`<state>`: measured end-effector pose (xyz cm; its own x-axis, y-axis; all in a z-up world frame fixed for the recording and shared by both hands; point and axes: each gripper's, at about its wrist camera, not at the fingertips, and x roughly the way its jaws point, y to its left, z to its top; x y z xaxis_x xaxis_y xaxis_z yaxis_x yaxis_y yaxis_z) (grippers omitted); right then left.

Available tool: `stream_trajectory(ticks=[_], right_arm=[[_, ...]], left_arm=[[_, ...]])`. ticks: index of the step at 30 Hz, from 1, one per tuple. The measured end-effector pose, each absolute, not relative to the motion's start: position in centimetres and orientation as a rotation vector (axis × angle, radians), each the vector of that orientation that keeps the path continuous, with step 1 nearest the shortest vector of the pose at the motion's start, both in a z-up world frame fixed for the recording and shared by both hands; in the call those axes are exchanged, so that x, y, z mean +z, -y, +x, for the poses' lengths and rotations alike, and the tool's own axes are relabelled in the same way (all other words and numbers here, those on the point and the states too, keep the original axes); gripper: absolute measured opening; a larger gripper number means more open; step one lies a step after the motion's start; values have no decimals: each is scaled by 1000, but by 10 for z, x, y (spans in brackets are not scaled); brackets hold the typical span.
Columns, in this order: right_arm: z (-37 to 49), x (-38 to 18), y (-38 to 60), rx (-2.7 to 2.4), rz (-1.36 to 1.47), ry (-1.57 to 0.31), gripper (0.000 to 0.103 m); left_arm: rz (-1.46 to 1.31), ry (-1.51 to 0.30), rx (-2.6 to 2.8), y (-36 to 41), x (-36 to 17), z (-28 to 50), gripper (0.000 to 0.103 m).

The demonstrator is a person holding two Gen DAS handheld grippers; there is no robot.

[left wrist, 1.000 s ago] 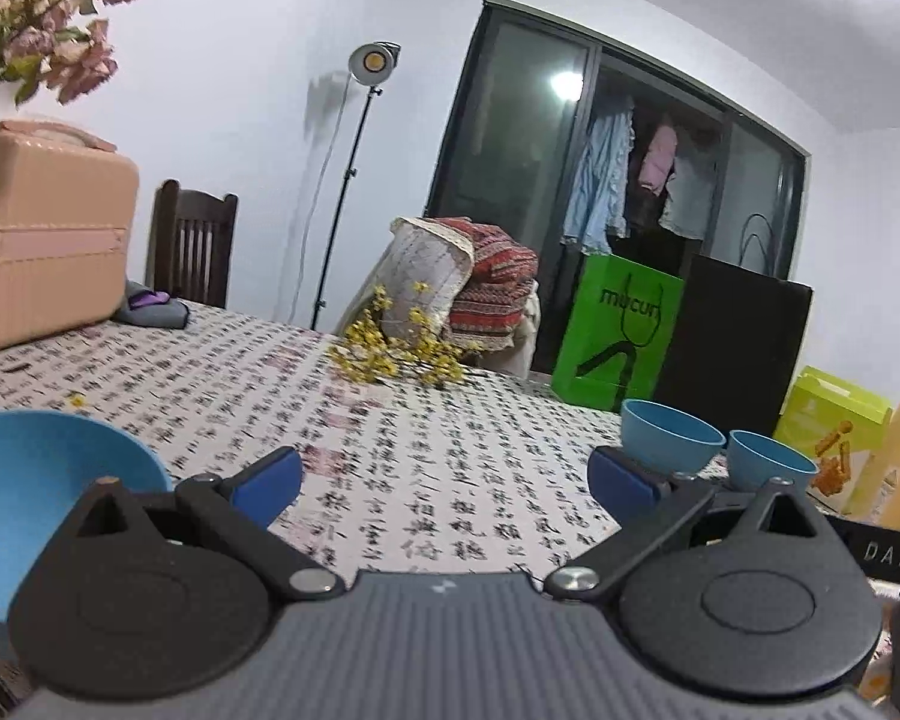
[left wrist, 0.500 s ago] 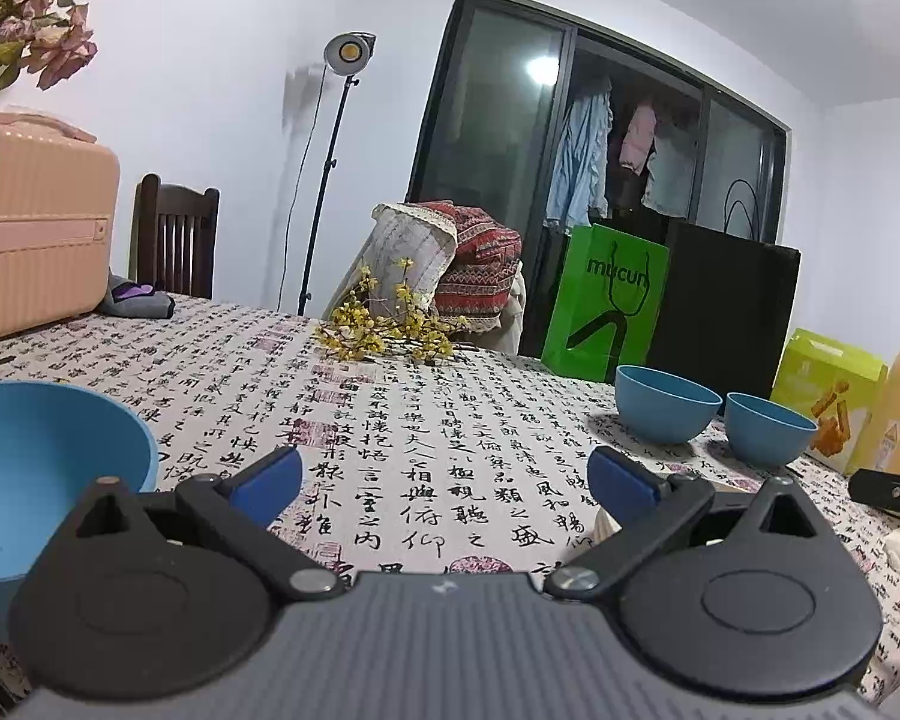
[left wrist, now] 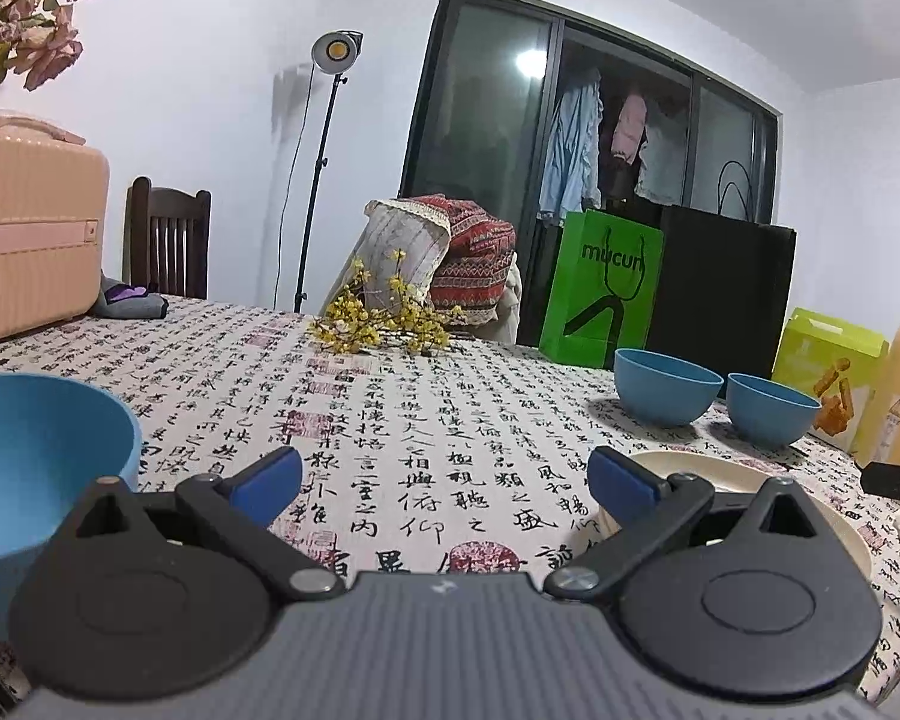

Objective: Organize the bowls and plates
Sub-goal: 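Move both open grippers across the table toward the two blue bowls by the green bag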

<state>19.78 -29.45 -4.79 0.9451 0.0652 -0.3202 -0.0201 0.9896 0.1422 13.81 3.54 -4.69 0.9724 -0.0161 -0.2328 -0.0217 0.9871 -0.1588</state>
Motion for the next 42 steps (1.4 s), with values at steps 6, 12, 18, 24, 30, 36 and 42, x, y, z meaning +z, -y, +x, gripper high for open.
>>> stream_trajectory(ticks=[6, 12, 18, 24, 30, 36, 42], right_arm=[[201, -54, 296, 39, 143, -347, 103], [202, -57, 296, 33, 143, -359, 103], [205, -60, 290, 47, 136, -364, 103], [209, -60, 284, 55, 145, -367, 103], [212, -54, 279, 60, 142, -354, 103], [212, -48, 280, 59, 147, -335, 103], [211, -47, 284, 51, 157, -337, 103]], left_arm=[[-158, -235, -11, -31, -46, 142, 103], [-148, -231, -33, -24, -46, 145, 103], [-153, -233, -43, -24, -48, 146, 103], [-163, -247, -56, -22, -50, 148, 103], [-176, -250, -59, -23, -48, 152, 103], [-174, -229, -59, -22, -40, 151, 103], [-166, -237, -73, -17, -40, 151, 103]])
